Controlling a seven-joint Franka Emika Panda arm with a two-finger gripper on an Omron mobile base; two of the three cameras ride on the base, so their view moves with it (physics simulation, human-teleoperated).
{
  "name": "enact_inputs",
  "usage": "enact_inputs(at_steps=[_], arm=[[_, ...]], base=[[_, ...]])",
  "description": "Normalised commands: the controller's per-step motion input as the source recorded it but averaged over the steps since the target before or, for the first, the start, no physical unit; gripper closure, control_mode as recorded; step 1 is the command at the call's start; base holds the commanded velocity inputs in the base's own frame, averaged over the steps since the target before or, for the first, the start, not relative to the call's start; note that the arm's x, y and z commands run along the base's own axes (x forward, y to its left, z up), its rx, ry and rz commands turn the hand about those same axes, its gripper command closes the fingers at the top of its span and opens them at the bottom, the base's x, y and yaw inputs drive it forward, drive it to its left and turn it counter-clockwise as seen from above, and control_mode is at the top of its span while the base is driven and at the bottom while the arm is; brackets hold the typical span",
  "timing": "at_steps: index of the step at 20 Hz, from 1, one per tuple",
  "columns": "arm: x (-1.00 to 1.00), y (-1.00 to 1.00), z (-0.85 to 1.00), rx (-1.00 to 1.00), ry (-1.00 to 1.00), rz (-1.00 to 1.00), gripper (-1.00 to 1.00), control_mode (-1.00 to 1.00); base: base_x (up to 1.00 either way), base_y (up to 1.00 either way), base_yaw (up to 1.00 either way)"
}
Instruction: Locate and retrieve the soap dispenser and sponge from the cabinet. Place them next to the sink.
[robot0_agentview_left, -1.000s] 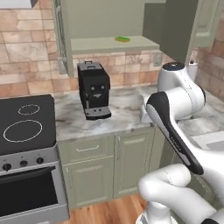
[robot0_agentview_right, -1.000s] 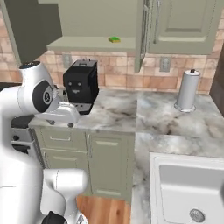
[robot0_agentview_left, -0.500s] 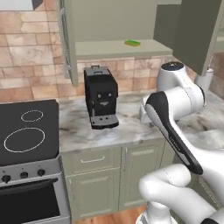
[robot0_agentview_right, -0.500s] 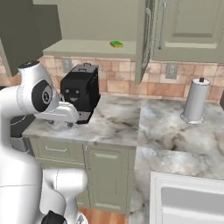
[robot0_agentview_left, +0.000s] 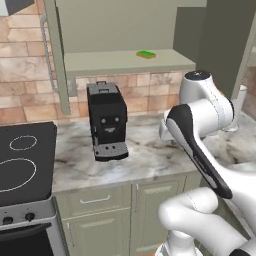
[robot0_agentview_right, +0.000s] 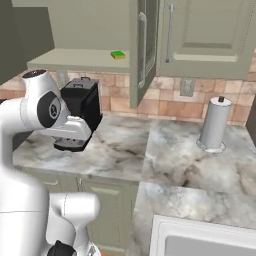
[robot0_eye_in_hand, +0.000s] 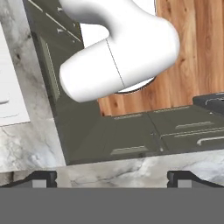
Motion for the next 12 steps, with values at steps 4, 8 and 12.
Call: enact_inputs(at_steps=[4,8,12], arm=[[0.0,0.0,0.0,0.0,0.0,0.0,-1.0,1.0],[0.0,0.0,0.0,0.0,0.0,0.0,-1.0,1.0],[0.0,0.0,0.0,0.0,0.0,0.0,-1.0,1.0]], base=[[0.27,0.15,0.0],[0.48,0.11,0.0],[0.51,0.03,0.01]])
